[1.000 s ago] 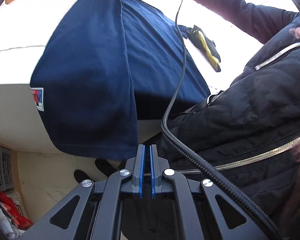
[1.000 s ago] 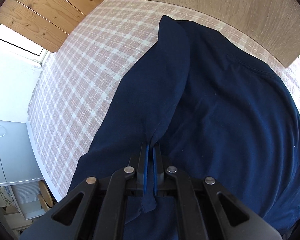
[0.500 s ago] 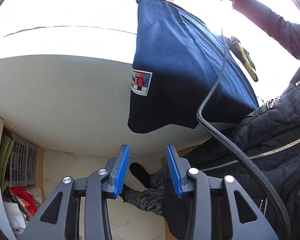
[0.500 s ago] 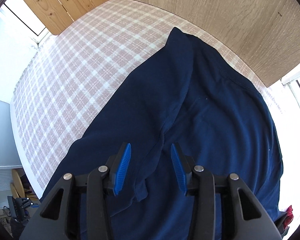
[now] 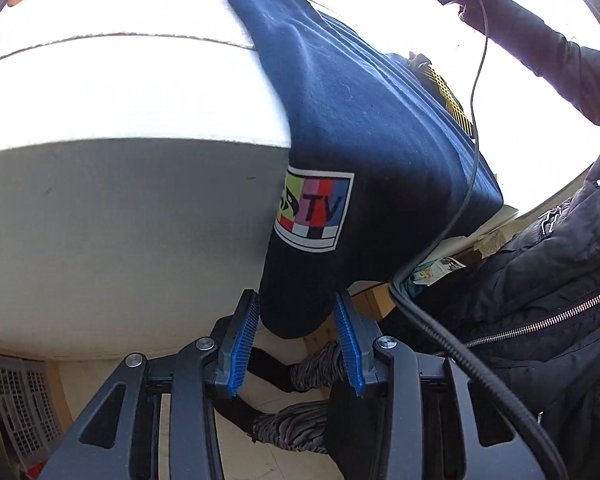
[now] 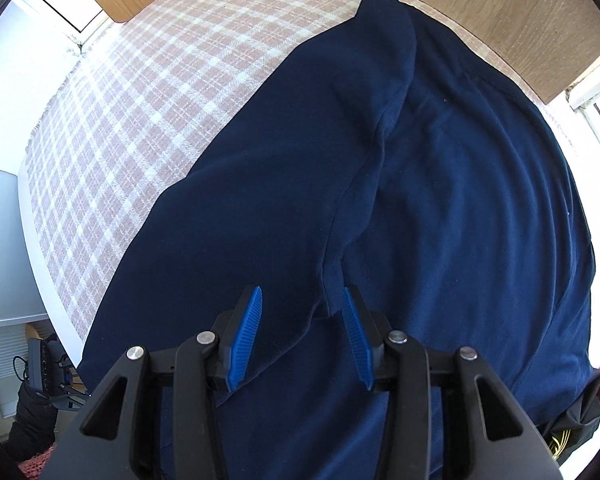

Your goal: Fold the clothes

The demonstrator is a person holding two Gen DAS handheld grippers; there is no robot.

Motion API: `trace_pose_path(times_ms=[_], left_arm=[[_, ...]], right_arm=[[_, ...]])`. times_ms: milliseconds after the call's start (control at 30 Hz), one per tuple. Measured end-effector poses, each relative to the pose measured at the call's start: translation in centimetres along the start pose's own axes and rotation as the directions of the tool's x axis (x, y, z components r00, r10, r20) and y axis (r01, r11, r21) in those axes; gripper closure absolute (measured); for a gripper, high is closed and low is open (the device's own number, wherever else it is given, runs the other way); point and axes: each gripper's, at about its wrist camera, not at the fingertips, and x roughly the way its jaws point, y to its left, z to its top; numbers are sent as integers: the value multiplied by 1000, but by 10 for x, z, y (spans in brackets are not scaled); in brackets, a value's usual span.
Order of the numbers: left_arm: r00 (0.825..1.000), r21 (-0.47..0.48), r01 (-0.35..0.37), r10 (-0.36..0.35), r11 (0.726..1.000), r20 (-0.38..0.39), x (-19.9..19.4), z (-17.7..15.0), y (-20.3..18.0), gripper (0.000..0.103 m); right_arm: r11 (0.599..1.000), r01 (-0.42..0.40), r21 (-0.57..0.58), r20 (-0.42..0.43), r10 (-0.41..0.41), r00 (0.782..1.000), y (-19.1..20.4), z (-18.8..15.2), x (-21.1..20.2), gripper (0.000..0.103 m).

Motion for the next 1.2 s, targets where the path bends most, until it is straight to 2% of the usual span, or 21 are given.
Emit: trace_pose_path(times_ms=[100, 133, 200, 267, 367, 500, 567, 700, 833, 900, 933, 1000, 1067, 1100, 1133, 1200], left_arm=[[999, 3, 42, -42, 999, -16, 2, 0, -2, 99], [999, 14, 48, -48, 999, -20, -1, 0, -6, 100], [998, 33, 64, -64, 997, -20, -12, -2, -17, 100], [995, 39, 95, -95, 995, -9, -30, -2, -29, 100], [996, 64, 87, -88, 994, 20, -64, -3, -48, 100], [988, 14, 132, -133, 991, 73, -89, -5, -50, 100], [991, -5, 125, -124, 992, 52, -87, -10, -47, 100], [995, -23, 99, -98, 995, 32, -83, -17, -48, 100], [998, -78, 50, -52, 996, -23, -64, -20, -32, 99], [998, -119, 42, -47, 992, -39, -60, -24, -23, 99], [998, -129, 38, -44, 991, -45, -58, -25, -22, 98], [997, -145, 7, -18, 989, -76, -53, -29, -22, 98], [993, -162, -40, 21, 986, -115, -51, -34, -21, 87], [991, -181, -68, 45, 981, -128, -53, -37, -19, 76], [989, -206, -89, 62, 974, -134, -56, -39, -17, 75], [988, -245, -124, 96, 962, -122, -67, -41, -16, 75]], right_arm=[[999, -3, 39, 5, 3, 1000, -6, -4, -3, 61], [999, -2, 44, 6, 2, 1000, -7, 6, 3, 61], [999, 0, 51, 8, -1, 1000, -7, 29, 16, 61], [999, 5, 45, 12, -5, 1000, -3, 29, 12, 61], [999, -3, 38, 26, 2, 1000, 1, 35, 8, 61], [999, 4, 38, 81, -7, 997, 1, 53, -1, 61], [999, 36, 30, 117, -39, 992, -1, 67, -5, 61], [992, 118, 45, 186, -125, 975, -17, 110, -5, 61], [994, 75, 79, 204, -90, 975, -30, 142, 9, 62], [994, 52, 96, 212, -71, 975, -37, 158, 17, 68], [994, 73, 84, 212, -89, 973, -34, 166, 21, 72], [991, 116, 74, 226, -130, 966, -35, 172, 27, 73], [991, 81, 102, 239, -104, 966, -52, 184, 37, 72], [991, 48, 129, 236, -77, 969, -60, 192, 40, 73], [988, 51, 143, 220, -82, 972, -65, 195, 41, 73], [983, 71, 167, 181, -101, 978, -72, 200, 44, 91]])
